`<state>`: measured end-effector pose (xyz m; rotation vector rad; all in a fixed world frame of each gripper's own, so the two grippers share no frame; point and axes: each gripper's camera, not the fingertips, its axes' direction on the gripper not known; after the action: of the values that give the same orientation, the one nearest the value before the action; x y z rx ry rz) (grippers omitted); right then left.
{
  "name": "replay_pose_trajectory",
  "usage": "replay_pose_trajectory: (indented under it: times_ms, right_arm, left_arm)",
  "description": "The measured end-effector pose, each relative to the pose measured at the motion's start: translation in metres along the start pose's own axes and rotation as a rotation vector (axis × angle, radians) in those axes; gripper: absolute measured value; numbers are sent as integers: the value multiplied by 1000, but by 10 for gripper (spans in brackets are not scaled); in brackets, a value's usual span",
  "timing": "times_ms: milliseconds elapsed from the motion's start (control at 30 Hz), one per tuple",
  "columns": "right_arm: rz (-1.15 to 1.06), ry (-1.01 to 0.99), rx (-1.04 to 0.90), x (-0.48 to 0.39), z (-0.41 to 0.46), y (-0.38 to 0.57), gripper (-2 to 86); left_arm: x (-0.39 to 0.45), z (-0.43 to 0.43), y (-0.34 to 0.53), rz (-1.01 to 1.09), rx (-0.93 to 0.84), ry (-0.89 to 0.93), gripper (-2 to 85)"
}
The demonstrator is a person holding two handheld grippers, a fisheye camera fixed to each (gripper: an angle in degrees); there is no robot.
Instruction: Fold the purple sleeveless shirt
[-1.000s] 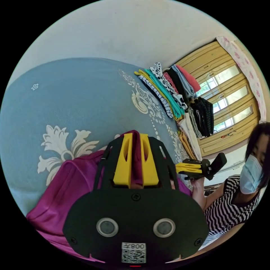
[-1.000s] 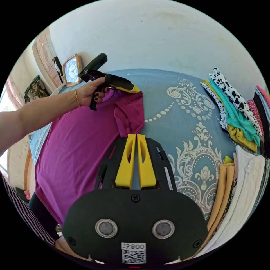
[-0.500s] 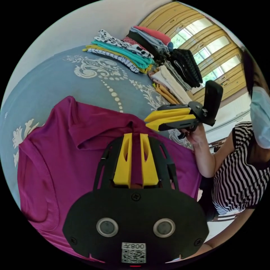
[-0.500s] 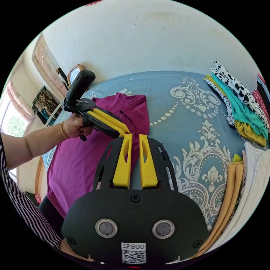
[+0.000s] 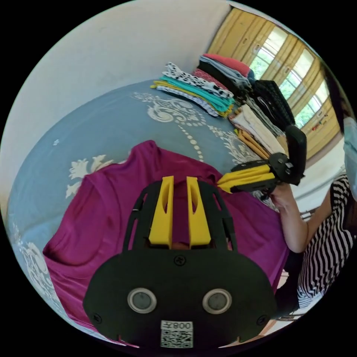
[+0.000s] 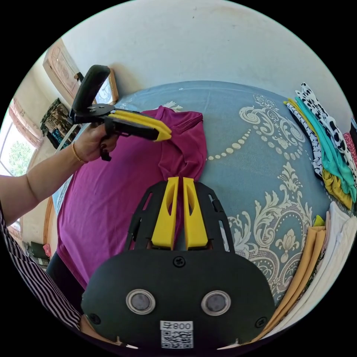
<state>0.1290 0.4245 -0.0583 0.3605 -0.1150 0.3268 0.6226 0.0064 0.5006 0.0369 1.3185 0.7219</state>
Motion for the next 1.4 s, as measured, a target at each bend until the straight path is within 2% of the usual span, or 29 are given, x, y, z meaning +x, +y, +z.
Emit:
replay_pose_trajectory:
  times_ms: [200,367,467,567,667,900,1033,1267,1400]
  right_arm:
    - [7,19,9,2,-3,1,8]
    - [-36,11,207,1,-39,10,3]
    - [-117,-30,255,-4,-44,13,3]
    - [-148,-85,126,-5,-21,4,4]
    - [-161,-50,-3,-9,5,-4,5]
    - [-122,-87,-11,3,14,-10,8]
    - [-94,-97,-12,10,16,-14,12]
    - [-49,-155,88,27,9,-16,20]
    - [-42,-146,-64,27,43,-27,25]
  left_arm:
    - [5,17,-17,-47,-56,-13,32]
    - [19,8,-31,-46,-9,-43,23]
    - [25,2,-37,-58,17,-55,22]
    - [27,5,-40,-82,-8,-47,22]
    - [33,5,-39,-94,-19,-33,23]
    - [62,-30,-38,-98,105,-47,20]
    - [77,-21,-57,-90,-17,-81,11]
    - [98,-39,-74,-90,-22,-76,3]
    - [109,-59,-84,-97,-18,-74,2]
